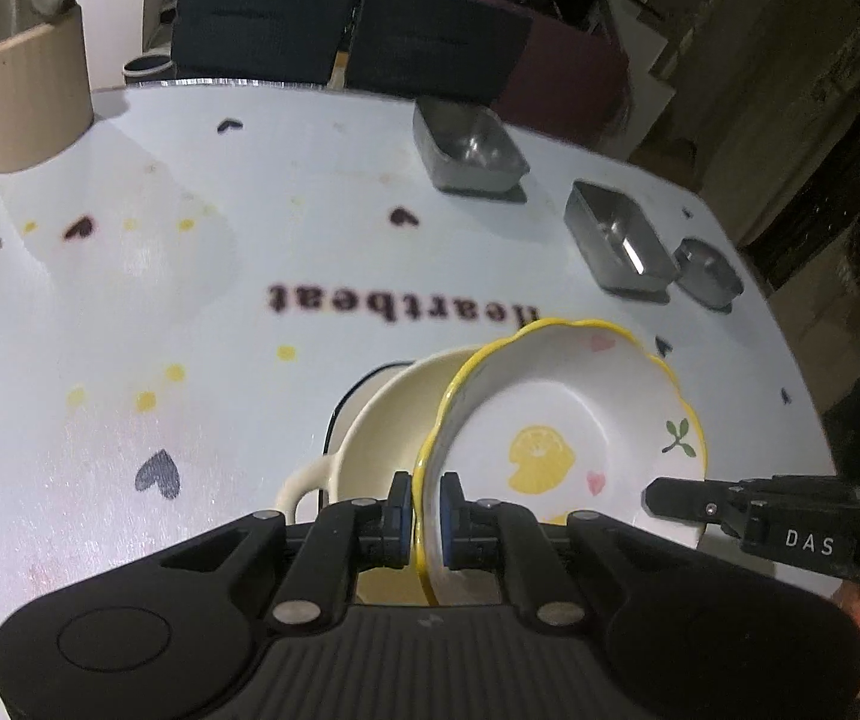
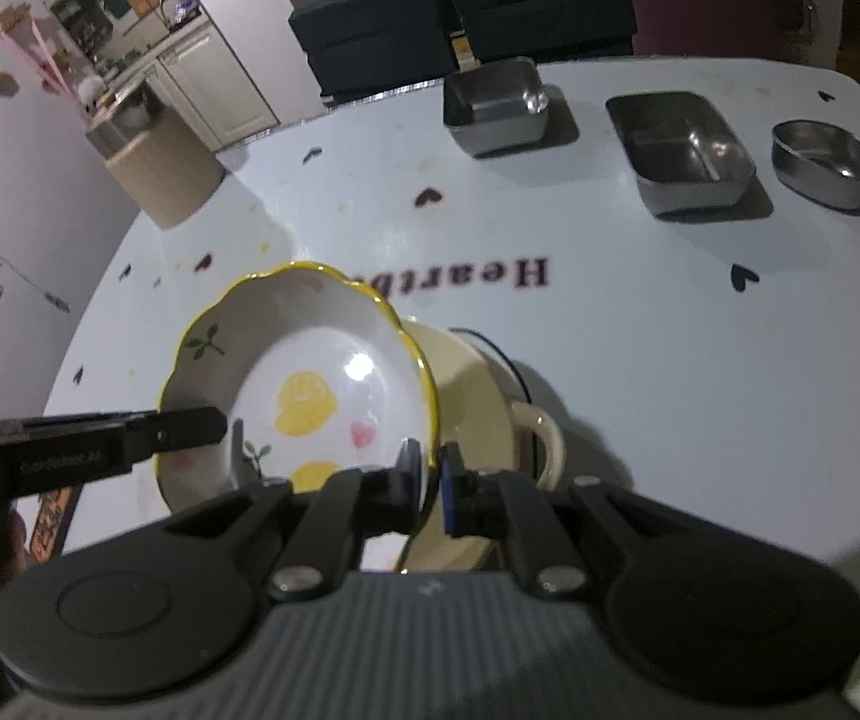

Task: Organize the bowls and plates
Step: 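Lift the lemon bowl with both grippers and carry it into the cream bowl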

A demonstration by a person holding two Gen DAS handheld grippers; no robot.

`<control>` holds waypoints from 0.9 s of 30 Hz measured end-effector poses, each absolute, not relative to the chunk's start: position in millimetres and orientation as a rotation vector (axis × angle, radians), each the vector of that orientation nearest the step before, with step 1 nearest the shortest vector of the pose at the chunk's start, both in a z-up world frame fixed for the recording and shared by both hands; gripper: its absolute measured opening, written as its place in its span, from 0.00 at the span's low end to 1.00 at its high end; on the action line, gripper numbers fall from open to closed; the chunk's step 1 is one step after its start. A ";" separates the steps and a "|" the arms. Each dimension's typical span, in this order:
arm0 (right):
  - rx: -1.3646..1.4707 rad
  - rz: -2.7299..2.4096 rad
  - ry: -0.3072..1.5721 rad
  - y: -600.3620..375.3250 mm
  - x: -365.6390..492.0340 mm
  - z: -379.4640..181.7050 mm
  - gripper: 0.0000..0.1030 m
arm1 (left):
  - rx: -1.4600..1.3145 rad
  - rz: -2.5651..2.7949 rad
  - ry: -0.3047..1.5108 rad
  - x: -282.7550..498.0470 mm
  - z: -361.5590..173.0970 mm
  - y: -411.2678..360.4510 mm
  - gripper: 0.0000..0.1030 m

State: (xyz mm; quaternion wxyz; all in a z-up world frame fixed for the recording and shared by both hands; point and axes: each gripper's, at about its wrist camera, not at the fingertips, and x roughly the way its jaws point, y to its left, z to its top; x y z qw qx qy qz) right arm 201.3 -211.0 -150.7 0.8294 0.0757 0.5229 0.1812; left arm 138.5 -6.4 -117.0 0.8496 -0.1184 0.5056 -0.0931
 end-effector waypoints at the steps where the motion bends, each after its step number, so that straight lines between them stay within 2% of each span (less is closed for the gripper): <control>1: 0.154 0.382 1.120 -210.1 201.8 -153.4 0.07 | -0.238 -0.194 1.076 140.4 -120.3 -8.4 0.09; 27: 0.042 0.328 1.212 -196.7 216.6 -182.0 0.06 | -0.125 -0.205 1.166 160.4 -150.6 -16.5 0.09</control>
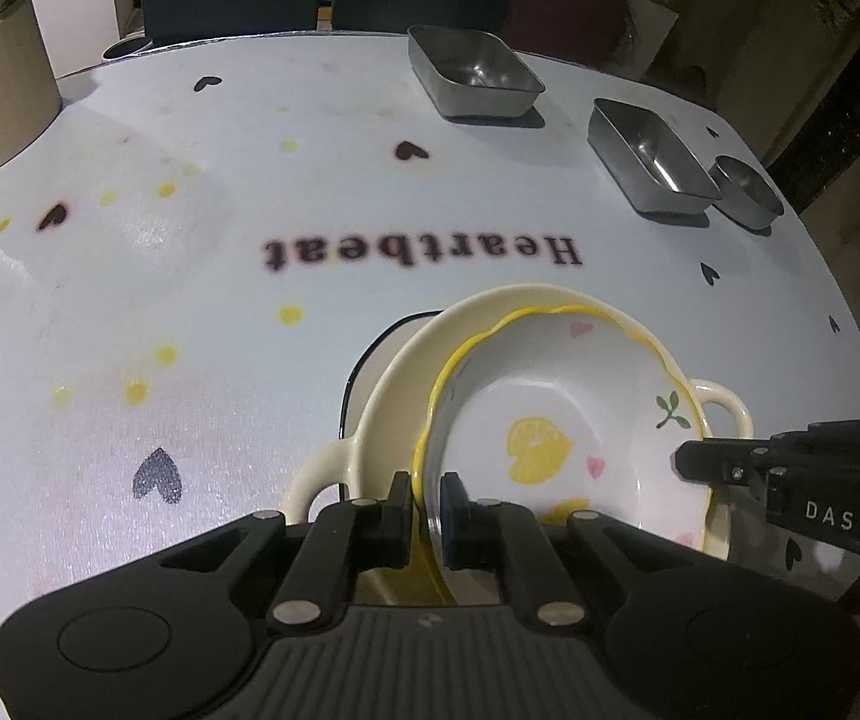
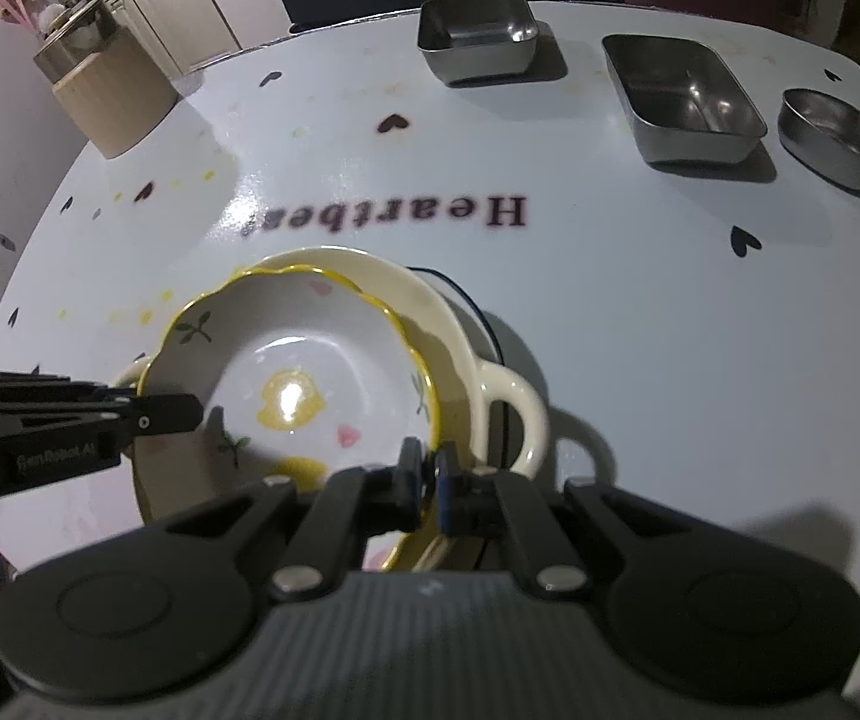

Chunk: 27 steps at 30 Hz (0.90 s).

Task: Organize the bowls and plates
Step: 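Lift the lemon bowl with both grippers and carry it into the cream bowl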

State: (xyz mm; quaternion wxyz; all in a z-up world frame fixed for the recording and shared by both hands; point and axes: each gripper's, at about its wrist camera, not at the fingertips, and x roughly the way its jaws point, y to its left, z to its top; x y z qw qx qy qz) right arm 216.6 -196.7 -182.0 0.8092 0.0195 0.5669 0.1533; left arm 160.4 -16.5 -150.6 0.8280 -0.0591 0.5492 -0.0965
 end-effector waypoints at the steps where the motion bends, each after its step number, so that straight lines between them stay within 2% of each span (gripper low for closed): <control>1: 0.040 0.328 1.212 -196.3 216.6 -182.2 0.06 | -0.121 -0.205 1.167 160.9 -151.4 -17.1 0.09; 27: 0.091 0.333 1.228 -200.0 220.1 -181.5 0.05 | -0.120 -0.229 1.156 160.0 -142.7 -8.1 0.10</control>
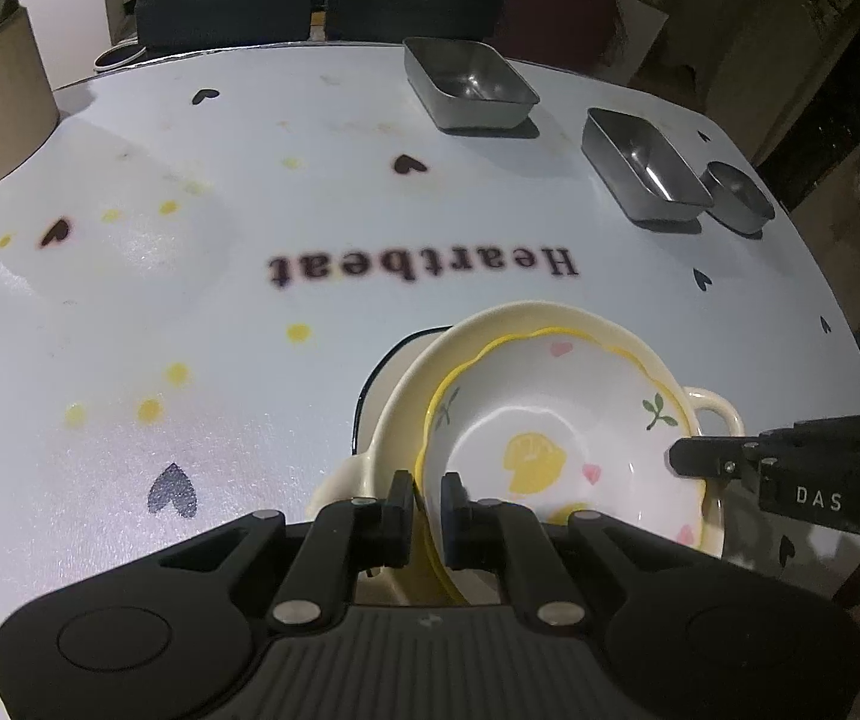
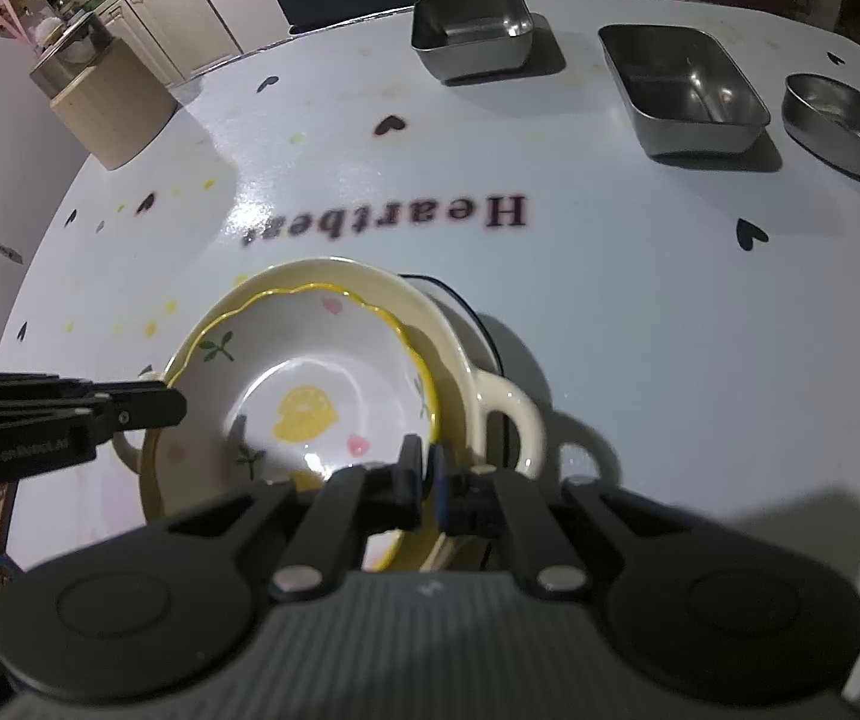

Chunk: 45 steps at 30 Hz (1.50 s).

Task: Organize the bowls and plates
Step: 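Lift the lemon bowl with both grippers and carry it into the cream bowl, then lower the lemon bowl into the cream bowl and open both grippers, then move both grippers to the rim of a rectangular steel tray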

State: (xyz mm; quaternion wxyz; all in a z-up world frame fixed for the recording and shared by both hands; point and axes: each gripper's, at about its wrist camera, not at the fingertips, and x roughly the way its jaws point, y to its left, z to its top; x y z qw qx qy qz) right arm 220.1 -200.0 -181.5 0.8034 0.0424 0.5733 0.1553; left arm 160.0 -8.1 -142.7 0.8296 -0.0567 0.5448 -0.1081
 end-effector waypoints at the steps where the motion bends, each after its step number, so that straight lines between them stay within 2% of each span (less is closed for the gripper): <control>1: 0.090 0.332 1.229 -200.1 220.0 -181.7 0.06 | -0.117 -0.232 1.155 159.8 -142.8 -8.1 0.10; 16: 0.075 0.333 1.240 -194.0 223.0 -186.3 0.07 | -0.105 -0.238 1.156 154.5 -138.8 -9.2 0.11; 19: 0.076 0.343 1.241 -194.2 223.1 -185.0 0.10 | -0.094 -0.240 1.143 150.9 -134.4 -10.7 0.17; 22: 0.079 0.350 1.227 -195.3 219.8 -180.9 0.12 | -0.086 -0.245 1.128 146.9 -128.9 -12.2 0.28; 24: 0.081 0.356 1.216 -196.6 217.7 -177.5 0.16 | -0.091 -0.246 1.116 143.9 -124.8 -12.0 0.39; 28: 0.085 0.375 1.184 -198.5 211.1 -168.3 0.35 | -0.094 -0.242 1.085 138.5 -115.5 -11.7 0.55; 29: 0.085 0.382 1.173 -198.4 209.6 -164.9 0.42 | -0.093 -0.240 1.075 137.4 -113.0 -11.7 0.61; 33: 0.090 0.390 1.111 -203.3 202.8 -149.3 0.60 | -0.103 -0.234 1.021 134.9 -100.9 -12.9 0.90; 35: 0.098 0.381 1.077 -208.1 200.2 -142.7 0.72 | -0.106 -0.233 0.989 134.7 -94.5 -15.7 0.94; 41: 0.146 0.321 0.975 -233.4 198.3 -124.6 1.00 | -0.117 -0.242 0.906 141.2 -79.8 -30.0 1.00; 45: 0.187 0.259 0.906 -253.8 200.8 -115.4 1.00 | -0.118 -0.264 0.831 148.3 -70.8 -44.9 1.00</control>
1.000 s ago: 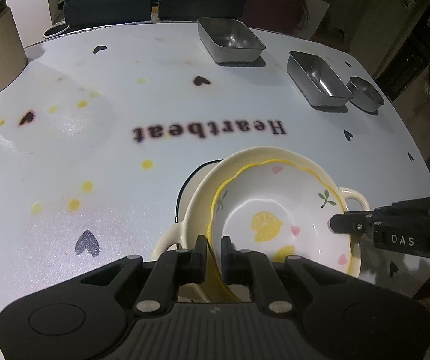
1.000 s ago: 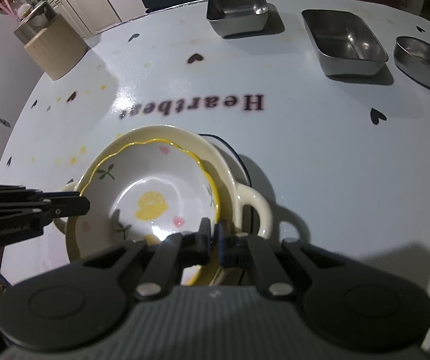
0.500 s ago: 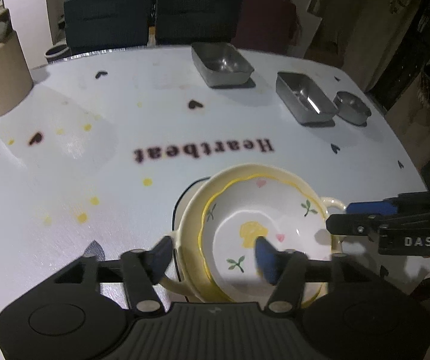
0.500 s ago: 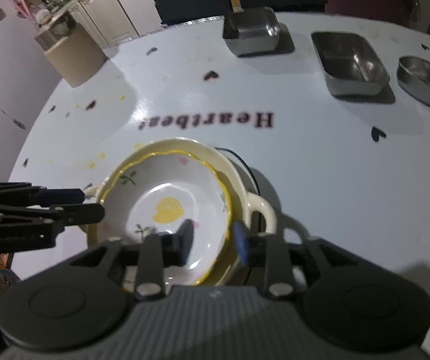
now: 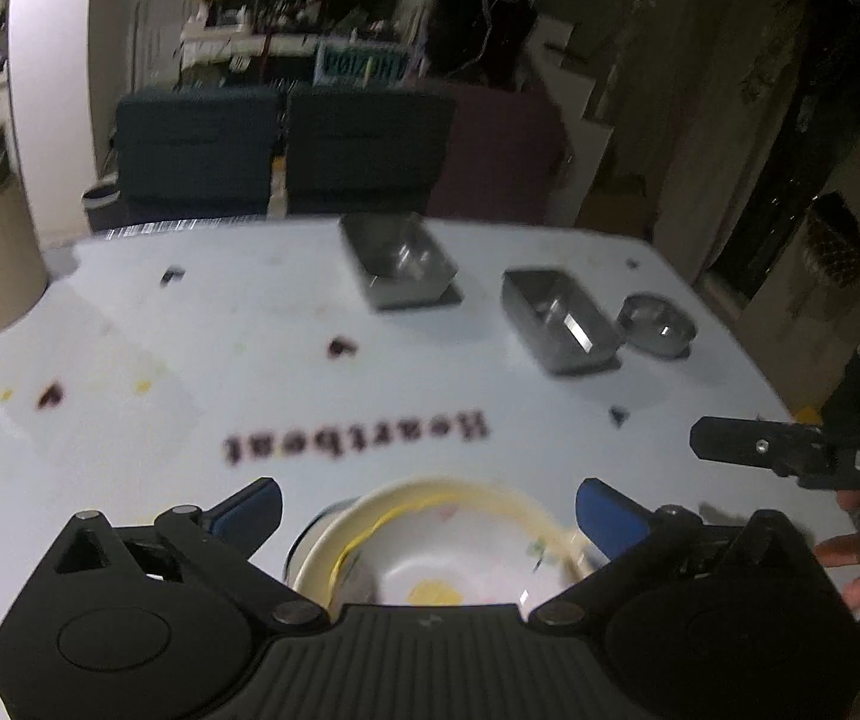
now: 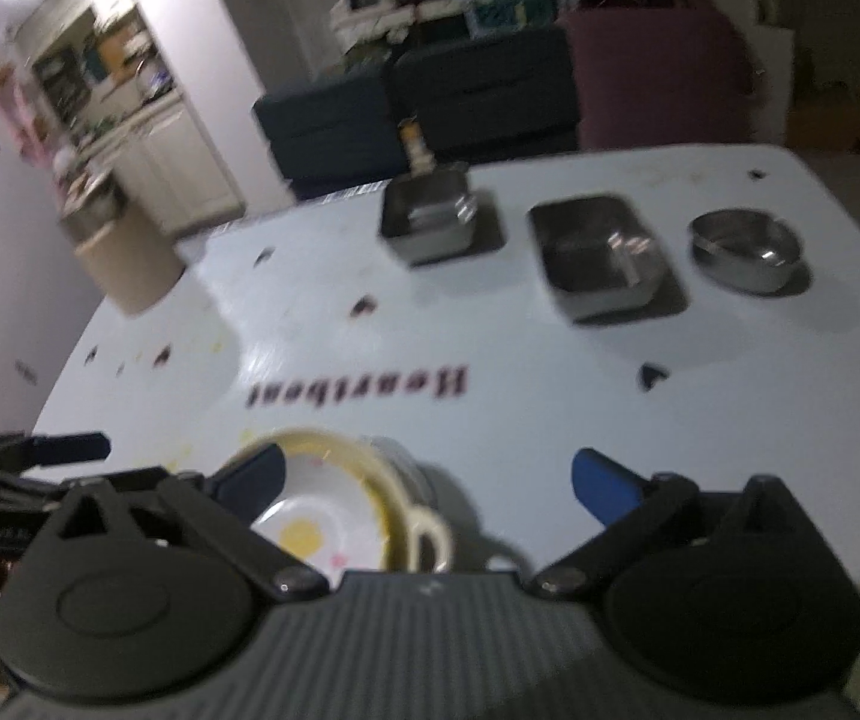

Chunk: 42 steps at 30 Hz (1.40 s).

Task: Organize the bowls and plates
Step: 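Move both grippers to the rim of a rectangular steel tray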

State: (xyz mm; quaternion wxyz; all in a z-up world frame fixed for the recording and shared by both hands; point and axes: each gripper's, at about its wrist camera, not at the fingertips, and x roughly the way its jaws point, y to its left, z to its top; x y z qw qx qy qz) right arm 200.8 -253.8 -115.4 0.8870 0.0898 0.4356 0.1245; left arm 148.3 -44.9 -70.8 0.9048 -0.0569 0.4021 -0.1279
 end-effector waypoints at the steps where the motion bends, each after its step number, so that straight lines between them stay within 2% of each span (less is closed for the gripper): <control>1: 0.199 0.241 0.891 -259.7 202.5 -114.1 1.00 | -0.111 -0.270 0.812 150.7 -69.1 -49.3 1.00; 9: 0.366 0.093 0.809 -307.0 229.6 -117.8 1.00 | -0.055 -0.311 0.739 192.5 -66.6 -83.8 1.00; 21: 0.777 -0.158 0.870 -351.1 313.9 -186.7 0.98 | -0.059 -0.338 0.668 288.3 -77.3 -125.1 1.00; 24: 0.814 -0.191 0.879 -346.3 331.5 -201.8 0.94 | -0.060 -0.344 0.675 310.4 -86.3 -133.9 1.00; 29: 0.832 -0.237 0.868 -339.0 354.1 -220.2 0.81 | -0.104 -0.346 0.681 339.1 -107.1 -144.8 1.00; 36: 0.814 -0.247 0.907 -328.9 375.8 -250.3 0.63 | -0.009 -0.354 0.675 360.3 -128.3 -167.7 0.97; 40: 0.739 -0.194 0.917 -328.2 378.5 -258.4 0.50 | 0.004 -0.355 0.691 365.4 -141.9 -173.7 0.92; 41: 0.729 -0.183 0.917 -329.9 379.9 -259.0 0.43 | -0.008 -0.352 0.703 367.4 -145.8 -173.6 0.90; 42: 0.722 -0.169 0.915 -332.9 379.7 -258.6 0.40 | -0.023 -0.348 0.714 368.8 -149.0 -173.5 0.88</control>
